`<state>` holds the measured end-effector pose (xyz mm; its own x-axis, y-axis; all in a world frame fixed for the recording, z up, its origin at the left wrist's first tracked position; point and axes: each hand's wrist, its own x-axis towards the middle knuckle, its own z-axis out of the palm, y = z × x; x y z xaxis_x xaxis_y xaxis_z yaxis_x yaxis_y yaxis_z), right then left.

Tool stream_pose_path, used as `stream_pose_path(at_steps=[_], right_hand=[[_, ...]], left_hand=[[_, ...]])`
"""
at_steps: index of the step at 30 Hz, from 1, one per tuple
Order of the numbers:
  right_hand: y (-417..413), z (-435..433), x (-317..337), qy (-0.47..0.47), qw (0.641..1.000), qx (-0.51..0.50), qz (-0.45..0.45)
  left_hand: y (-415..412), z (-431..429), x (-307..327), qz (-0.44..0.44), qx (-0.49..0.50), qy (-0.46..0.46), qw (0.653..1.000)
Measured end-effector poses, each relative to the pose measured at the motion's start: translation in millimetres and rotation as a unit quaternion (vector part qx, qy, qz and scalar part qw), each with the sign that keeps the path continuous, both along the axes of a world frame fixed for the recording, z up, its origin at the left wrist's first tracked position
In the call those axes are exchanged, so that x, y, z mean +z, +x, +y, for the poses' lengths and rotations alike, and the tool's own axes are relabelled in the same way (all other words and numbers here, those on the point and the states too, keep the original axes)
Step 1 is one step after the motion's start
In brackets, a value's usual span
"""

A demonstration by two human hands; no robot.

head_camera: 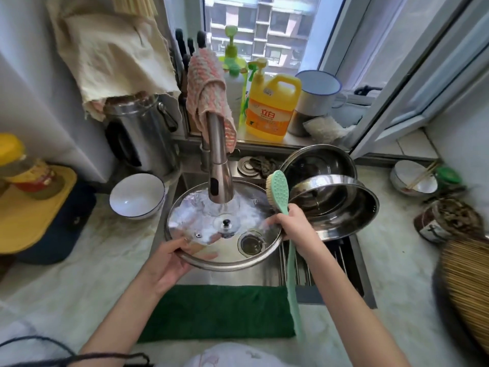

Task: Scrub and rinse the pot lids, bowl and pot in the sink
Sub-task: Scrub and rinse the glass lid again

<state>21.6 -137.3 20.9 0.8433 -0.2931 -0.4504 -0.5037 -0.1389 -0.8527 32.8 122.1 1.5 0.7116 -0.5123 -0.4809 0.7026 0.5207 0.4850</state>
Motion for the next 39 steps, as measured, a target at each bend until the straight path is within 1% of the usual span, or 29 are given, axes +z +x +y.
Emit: stream_pose_path(at_steps=[3,5,7,8,10,11,12,13,14,15,16,17,18,19,20,21,22,23,24,25,27,28,30,32,34,35,37,38,39], right_hand=[[-2.6,11.3,-14.4,0.056,0.997,-0.044,0.019],[-3.4,19.3,-26.5,0.112,0.990,-0.080,0.020],[-1.9,26.2,-32.0,0.162,0.978,-0.129,0.003],[-0.7,29.0,-34.4,0.173,0.973,-0.151,-0.012],[1.6,34.1,-33.1,0.156,0.973,-0.167,-0.042],[2.3,36.2,-30.9,0.134,0.975,-0.168,-0.057],[2.8,38.7,-29.4,0.113,0.977,-0.167,-0.069],[2.8,39.8,-29.1,0.098,0.977,-0.172,-0.073],[2.8,40.6,-28.3,0.094,0.976,-0.179,-0.080],[3.3,40.6,-27.0,0.088,0.975,-0.185,-0.085],[2.9,38.6,-27.3,0.082,0.973,-0.195,-0.090],[3.2,37.0,-26.2,0.068,0.973,-0.201,-0.092],[3.1,35.0,-26.9,0.051,0.973,-0.203,-0.094],[2.4,32.7,-25.4,0.033,0.973,-0.205,-0.098],[1.6,33.1,-24.4,0.015,0.974,-0.202,-0.101],[1.4,33.7,-22.7,-0.009,0.975,-0.196,-0.106],[-0.4,34.2,-20.1,-0.038,0.975,-0.189,-0.111],[-1.1,34.8,-16.7,-0.069,0.975,-0.176,-0.118],[-0.1,35.7,-13.7,-0.097,0.974,-0.161,-0.125],[-0.7,34.8,-12.4,-0.120,0.973,-0.150,-0.130],[-0.6,30.2,-10.9,-0.161,0.967,-0.140,-0.136],[-0.2,27.5,-12.1,-0.176,0.965,-0.140,-0.135],[2.6,22.4,-14.4,-0.192,0.962,-0.145,-0.128],[6.5,19.4,-15.6,-0.190,0.963,-0.150,-0.116],[10.8,18.3,-17.3,-0.189,0.966,-0.143,-0.107],[13.1,18.0,-20.5,-0.192,0.967,-0.132,-0.103],[16.2,18.5,-25.0,-0.176,0.973,-0.113,-0.095],[16.8,18.8,-26.3,-0.157,0.978,-0.105,-0.093],[16.0,19.4,-27.8,-0.136,0.982,-0.098,-0.089]], left_hand=[[0.8,5.6,12.8,-0.051,0.006,0.084,0.995],[3.3,10.4,18.0,-0.083,-0.007,0.115,0.990],[8.0,14.0,19.9,-0.093,-0.020,0.155,0.983],[11.6,14.8,19.9,-0.097,-0.007,0.186,0.978],[18.7,14.2,14.5,-0.104,0.063,0.252,0.960],[21.1,11.6,11.1,-0.118,0.095,0.298,0.942],[22.4,8.5,6.5,-0.132,0.119,0.359,0.916],[23.1,4.3,1.0,-0.160,0.128,0.432,0.879],[22.4,-0.1,-6.0,-0.196,0.126,0.508,0.829],[20.6,-4.4,-13.4,-0.236,0.104,0.586,0.768],[18.5,-10.7,-18.0,-0.280,0.054,0.668,0.687],[17.4,-16.7,-21.3,-0.320,-0.020,0.737,0.595],[17.1,-23.5,-24.1,-0.349,-0.101,0.777,0.514],[17.4,-33.5,-26.8,-0.377,-0.168,0.786,0.461],[16.5,-42.4,-31.8,-0.398,-0.222,0.773,0.442],[14.7,-53.9,-35.8,-0.415,-0.257,0.745,0.456],[12.6,-65.9,-43.0,-0.435,-0.279,0.707,0.483],[11.1,-75.9,-50.6,-0.455,-0.282,0.668,0.517],[13.4,-82.1,-58.0,-0.474,-0.275,0.638,0.541],[17.7,-83.8,-65.6,-0.493,-0.266,0.620,0.549],[35.1,-77.3,-77.4,-0.513,-0.242,0.617,0.546],[44.7,-72.0,-80.2,-0.502,-0.242,0.632,0.538],[53.0,-67.9,-85.9,-0.451,-0.267,0.670,0.525],[39.0,-77.2,-86.0,-0.436,-0.298,0.669,0.523],[16.5,-89.7,-78.7,-0.501,-0.316,0.590,0.549],[11.4,-93.5,-77.9,-0.555,-0.316,0.540,0.548],[15.3,-97.4,-77.9,-0.647,-0.284,0.486,0.514],[22.7,-97.8,-78.5,-0.669,-0.267,0.485,0.496],[29.6,-96.8,-78.5,-0.672,-0.252,0.497,0.487]])
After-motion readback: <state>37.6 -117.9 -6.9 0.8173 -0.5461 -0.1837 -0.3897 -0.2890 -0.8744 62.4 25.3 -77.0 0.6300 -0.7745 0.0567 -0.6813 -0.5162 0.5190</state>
